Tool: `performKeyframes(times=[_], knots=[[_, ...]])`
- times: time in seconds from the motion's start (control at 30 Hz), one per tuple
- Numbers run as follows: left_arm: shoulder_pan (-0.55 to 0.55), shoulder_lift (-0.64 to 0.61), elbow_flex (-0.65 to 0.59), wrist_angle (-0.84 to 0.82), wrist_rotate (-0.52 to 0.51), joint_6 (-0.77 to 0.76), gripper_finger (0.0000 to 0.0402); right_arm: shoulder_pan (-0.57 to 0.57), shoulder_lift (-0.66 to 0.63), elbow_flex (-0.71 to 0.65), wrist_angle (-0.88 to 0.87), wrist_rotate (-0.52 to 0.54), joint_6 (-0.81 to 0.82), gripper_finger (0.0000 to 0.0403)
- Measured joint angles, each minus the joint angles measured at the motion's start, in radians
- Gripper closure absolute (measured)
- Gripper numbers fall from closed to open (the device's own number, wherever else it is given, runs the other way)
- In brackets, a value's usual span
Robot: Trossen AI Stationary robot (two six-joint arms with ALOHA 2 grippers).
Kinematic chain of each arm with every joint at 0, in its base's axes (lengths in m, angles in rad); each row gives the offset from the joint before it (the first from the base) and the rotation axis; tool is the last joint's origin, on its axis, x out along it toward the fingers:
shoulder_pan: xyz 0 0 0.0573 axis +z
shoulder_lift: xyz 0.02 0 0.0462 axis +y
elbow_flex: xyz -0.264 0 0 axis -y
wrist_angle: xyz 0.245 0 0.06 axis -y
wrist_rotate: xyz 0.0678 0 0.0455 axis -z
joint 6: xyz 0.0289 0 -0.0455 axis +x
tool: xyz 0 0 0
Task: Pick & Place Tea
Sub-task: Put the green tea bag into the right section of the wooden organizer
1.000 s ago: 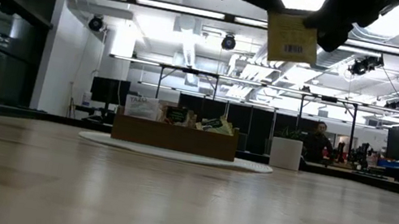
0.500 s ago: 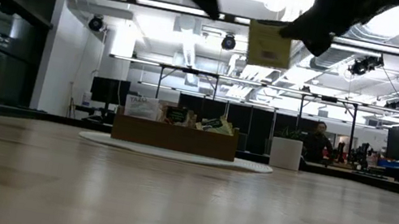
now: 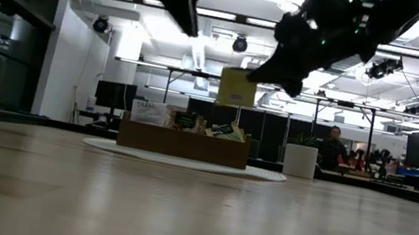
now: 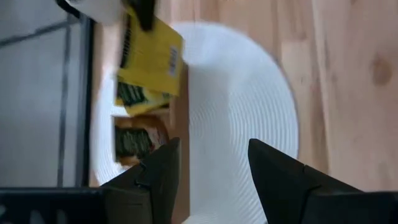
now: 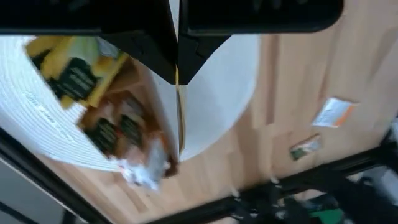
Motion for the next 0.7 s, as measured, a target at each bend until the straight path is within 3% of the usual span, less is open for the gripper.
performKeyframes(times=[0.2,0.53,0.7], knots=[[0.056,-0.084,-0.159,0.122,0.094,0.041,0.0218,-0.061,0.074,0.0,0.061,-0.004,0.012,0.0403],[0.165,-0.392,-0.535,0.346,0.251,-0.028,0.0218,-0.143,0.135,0.004,0.124,-0.045,0.019,0.0403],[0.194,-0.493,-0.618,0.364,0.298,-0.055,0.0218,-0.157,0.179,0.034,0.108,-0.061,0.008,0.0403]])
